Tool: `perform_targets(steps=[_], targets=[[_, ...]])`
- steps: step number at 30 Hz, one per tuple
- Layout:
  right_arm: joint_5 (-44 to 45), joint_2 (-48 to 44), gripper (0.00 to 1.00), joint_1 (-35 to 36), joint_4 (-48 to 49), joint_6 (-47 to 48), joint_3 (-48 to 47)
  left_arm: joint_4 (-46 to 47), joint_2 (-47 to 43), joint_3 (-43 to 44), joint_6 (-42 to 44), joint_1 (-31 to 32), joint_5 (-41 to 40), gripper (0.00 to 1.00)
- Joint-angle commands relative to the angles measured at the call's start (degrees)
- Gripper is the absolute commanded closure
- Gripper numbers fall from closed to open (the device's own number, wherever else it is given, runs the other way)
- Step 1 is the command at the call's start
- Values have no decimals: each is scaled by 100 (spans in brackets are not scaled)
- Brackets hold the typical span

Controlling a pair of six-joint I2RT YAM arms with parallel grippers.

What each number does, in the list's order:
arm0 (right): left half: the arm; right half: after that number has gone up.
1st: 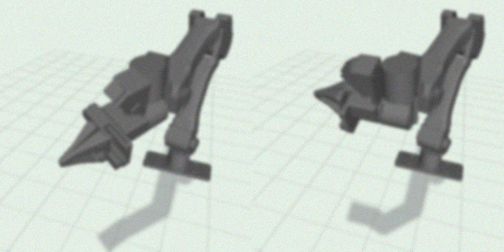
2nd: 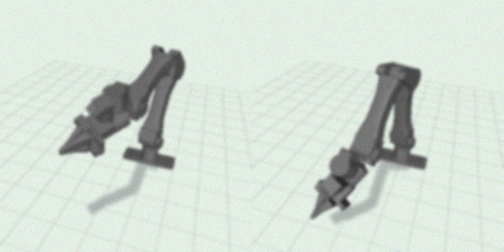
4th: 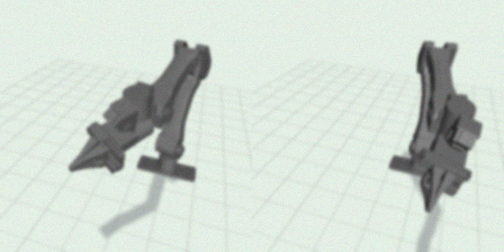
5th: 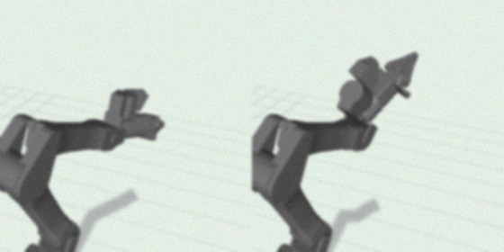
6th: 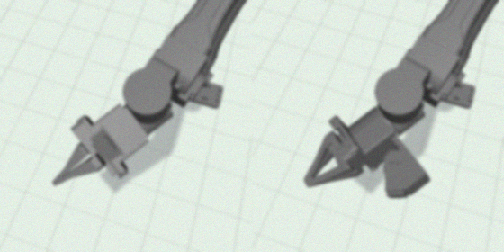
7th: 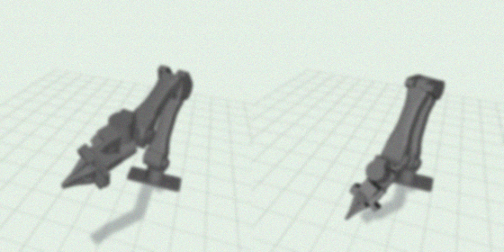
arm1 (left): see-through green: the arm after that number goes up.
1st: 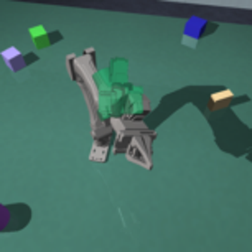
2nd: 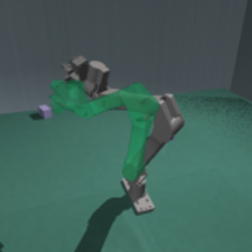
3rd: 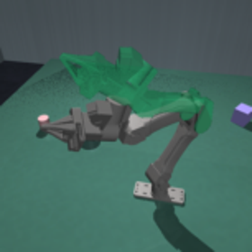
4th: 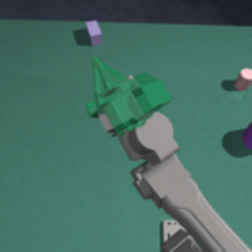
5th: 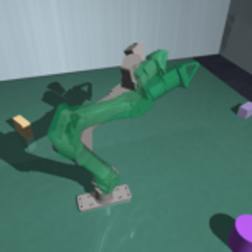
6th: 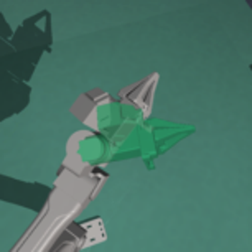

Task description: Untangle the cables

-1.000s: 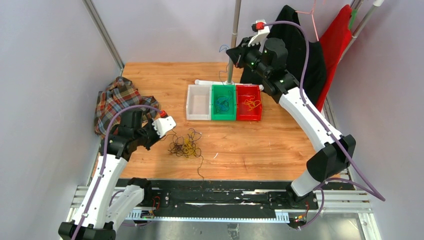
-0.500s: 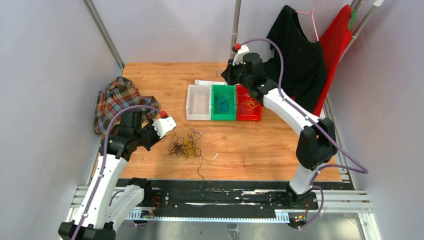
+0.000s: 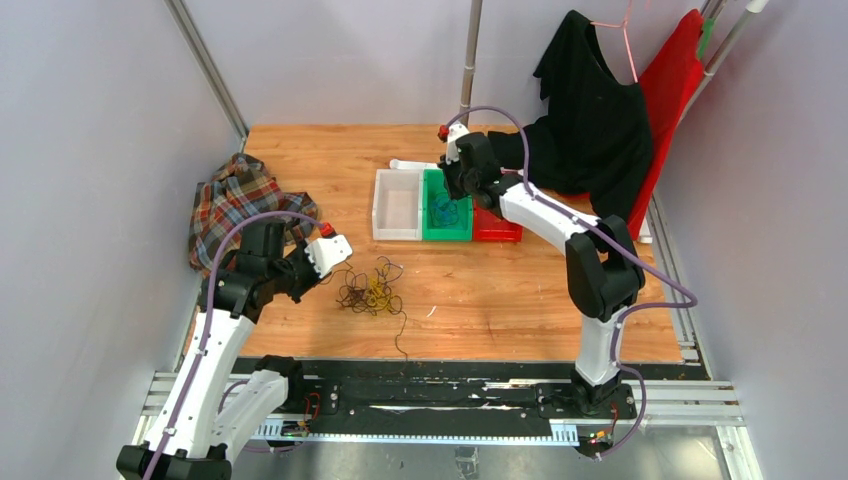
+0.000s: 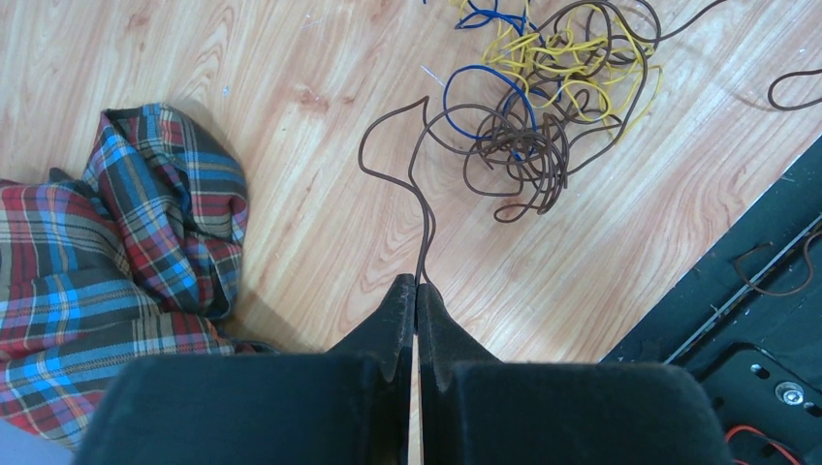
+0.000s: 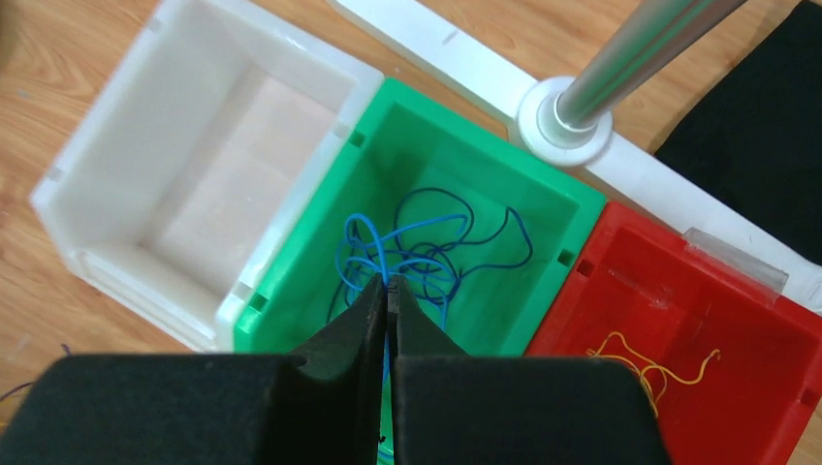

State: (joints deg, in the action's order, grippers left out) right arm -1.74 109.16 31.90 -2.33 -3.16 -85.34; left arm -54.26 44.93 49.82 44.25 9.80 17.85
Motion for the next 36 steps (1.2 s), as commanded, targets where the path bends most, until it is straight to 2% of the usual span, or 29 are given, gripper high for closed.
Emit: perform_targets(steps=[1, 4, 5, 9, 10, 13, 17, 20, 24, 26, 31, 36], targets=[[287, 206, 99, 105, -187, 334, 120, -62, -65, 222, 31, -31, 122, 100], [287, 359, 99, 101, -402, 376, -121, -80, -63, 255, 23, -31, 125, 100], [352, 379, 96, 105, -472, 373, -210, -89, -55, 260, 35, -31, 127, 100], [420, 94, 56, 106, -477, 327, -269, -128, -63, 269, 16, -31, 188, 100], [396, -40, 49, 112, -424, 323, -225, -129, -67, 265, 16, -31, 192, 100], [409, -515, 37, 246, -186, 420, 52, -120, -68, 240, 38, -31, 153, 94], [673, -1119, 34, 734, -32, 667, 480, -120, -13, 223, 6, -31, 161, 71], [559, -1478, 33, 1127, 158, 489, 1046, -120, 17, 192, -4, -31, 153, 43], [133, -1586, 32, 1615, 484, -158, 1802, -112, 53, 93, 16, -31, 315, 23], [-156, -1459, 32, 1695, 591, -525, 2013, -111, 129, 46, 18, -31, 560, 19], [-871, -945, 31, 1713, 778, -1313, 2150, 255, 387, -169, -151, -31, 1120, 19], [-1074, -343, 32, 1680, 897, -1912, 1981, 768, 931, -501, -281, 7, 1301, 20]])
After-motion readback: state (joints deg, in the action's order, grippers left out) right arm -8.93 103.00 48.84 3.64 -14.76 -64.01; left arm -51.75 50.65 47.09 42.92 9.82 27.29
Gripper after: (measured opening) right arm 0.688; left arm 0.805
